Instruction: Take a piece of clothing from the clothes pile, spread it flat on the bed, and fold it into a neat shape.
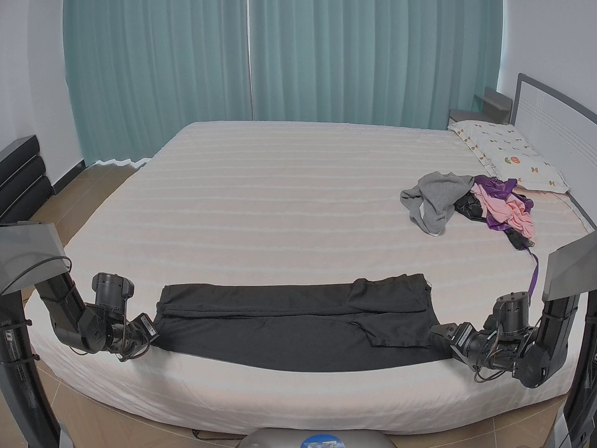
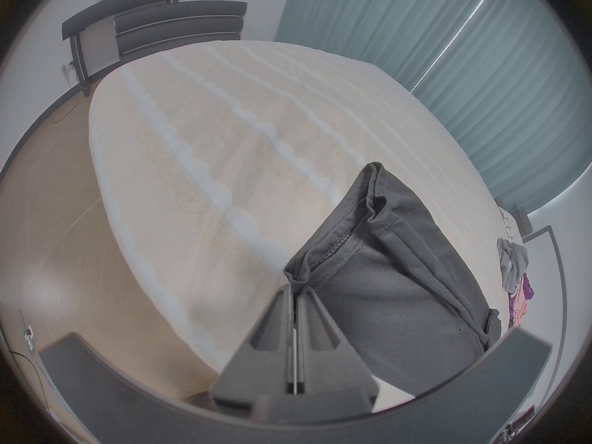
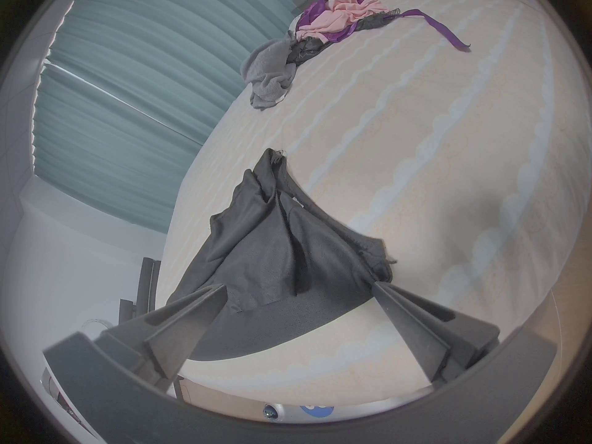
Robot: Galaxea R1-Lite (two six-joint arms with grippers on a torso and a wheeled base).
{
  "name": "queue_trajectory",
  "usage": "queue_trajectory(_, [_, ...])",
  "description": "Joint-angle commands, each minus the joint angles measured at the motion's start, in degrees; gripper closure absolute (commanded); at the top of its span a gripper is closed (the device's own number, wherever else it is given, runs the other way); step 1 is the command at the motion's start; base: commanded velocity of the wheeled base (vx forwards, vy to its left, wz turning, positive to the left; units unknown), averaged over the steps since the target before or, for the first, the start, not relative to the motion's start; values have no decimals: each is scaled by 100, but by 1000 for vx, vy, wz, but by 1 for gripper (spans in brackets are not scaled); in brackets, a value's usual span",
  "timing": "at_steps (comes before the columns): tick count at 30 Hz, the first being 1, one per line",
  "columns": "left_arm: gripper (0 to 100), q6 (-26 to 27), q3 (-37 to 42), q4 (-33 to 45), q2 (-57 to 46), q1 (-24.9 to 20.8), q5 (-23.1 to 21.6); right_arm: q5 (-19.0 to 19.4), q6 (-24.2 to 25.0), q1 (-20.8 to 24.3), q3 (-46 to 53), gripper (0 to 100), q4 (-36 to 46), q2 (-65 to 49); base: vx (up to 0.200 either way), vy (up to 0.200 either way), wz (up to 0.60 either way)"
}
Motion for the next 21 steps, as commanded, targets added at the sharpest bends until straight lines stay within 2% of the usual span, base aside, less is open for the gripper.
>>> queue_trajectory(1, [100,31,69,39,-148,31,2,-12,9,56,-38,0,3,151,0,0,0])
queue_trajectory(9, [100,154,139,101,-157,14,2,-478,-35,135,-47,0,74,318,0,0,0])
queue_trajectory(21, [100,154,166,92,-130,-4,-7,-794,-114,135,-74,0,249,353,0,0,0])
